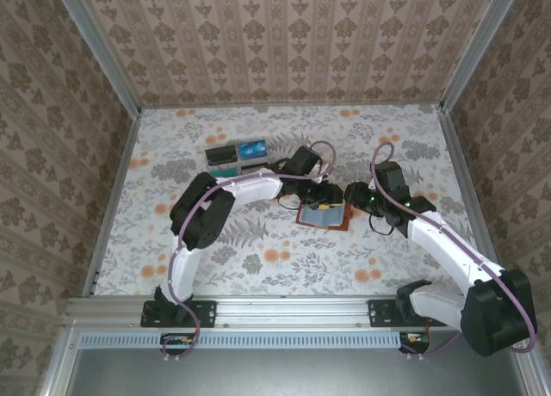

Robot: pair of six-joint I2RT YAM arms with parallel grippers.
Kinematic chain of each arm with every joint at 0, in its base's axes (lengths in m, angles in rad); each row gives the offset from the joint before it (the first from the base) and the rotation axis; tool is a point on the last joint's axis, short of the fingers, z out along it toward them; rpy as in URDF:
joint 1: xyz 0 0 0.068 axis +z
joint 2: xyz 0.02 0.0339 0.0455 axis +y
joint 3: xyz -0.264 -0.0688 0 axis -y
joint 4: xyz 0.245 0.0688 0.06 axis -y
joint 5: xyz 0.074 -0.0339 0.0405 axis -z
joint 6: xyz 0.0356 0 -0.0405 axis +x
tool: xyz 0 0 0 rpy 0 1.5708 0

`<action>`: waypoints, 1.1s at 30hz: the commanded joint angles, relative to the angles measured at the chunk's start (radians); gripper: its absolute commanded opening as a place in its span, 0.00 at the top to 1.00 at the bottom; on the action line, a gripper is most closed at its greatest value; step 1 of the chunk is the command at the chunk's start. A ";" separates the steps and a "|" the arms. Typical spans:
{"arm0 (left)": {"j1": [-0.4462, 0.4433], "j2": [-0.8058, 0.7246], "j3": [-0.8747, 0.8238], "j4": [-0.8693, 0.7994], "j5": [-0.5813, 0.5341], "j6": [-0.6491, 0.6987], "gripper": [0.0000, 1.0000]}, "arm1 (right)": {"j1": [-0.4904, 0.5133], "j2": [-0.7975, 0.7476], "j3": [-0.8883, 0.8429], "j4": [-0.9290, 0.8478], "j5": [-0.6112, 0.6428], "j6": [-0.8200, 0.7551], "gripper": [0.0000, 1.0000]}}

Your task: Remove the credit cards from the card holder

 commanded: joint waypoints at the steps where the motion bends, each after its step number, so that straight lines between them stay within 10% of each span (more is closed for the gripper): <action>1: 0.000 0.047 0.045 -0.060 -0.005 0.013 0.54 | -0.008 0.021 -0.007 -0.032 -0.007 0.018 0.60; 10: 0.015 0.062 0.049 -0.075 -0.008 0.002 0.54 | -0.009 0.151 0.024 -0.023 -0.108 0.034 0.70; 20: 0.064 -0.086 -0.081 -0.038 -0.008 -0.022 0.79 | -0.008 0.357 0.053 0.017 -0.189 0.041 0.80; 33: 0.176 -0.280 -0.289 -0.122 -0.201 -0.027 0.72 | 0.051 0.587 0.176 0.015 -0.173 -0.037 0.76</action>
